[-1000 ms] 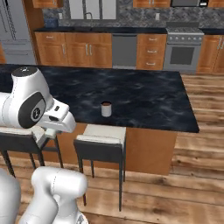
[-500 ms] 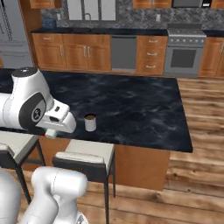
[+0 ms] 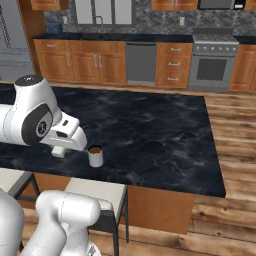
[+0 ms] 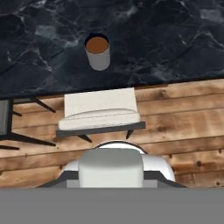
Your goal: Pick up the marshmallow and place it in the cup of hot chocolate on the dining counter.
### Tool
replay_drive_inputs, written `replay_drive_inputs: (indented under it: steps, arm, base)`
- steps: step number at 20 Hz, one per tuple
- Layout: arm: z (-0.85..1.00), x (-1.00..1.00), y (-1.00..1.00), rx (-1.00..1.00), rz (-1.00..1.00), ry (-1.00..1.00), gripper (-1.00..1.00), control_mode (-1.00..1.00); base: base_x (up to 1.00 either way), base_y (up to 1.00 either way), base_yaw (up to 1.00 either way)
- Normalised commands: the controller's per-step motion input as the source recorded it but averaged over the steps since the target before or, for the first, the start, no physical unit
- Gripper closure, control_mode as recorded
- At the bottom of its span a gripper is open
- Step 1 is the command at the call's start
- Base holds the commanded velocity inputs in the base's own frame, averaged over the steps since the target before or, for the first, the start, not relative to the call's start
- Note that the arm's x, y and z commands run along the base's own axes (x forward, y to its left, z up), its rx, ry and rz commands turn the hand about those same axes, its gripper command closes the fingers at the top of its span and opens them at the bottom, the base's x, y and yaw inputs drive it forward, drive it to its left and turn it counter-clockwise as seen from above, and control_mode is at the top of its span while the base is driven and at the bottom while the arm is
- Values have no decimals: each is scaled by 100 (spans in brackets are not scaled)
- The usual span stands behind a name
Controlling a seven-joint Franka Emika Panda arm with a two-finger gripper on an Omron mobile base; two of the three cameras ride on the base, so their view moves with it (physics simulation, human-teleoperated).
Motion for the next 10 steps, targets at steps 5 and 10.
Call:
replay_drive_inputs:
  steps: [5,10]
  arm:
    - [-24,20,0,1,0,9,100,-100]
    - [-42,84,1,0,5,16,100,-100]
  base:
    - [0,0,0]
    - [0,0,0]
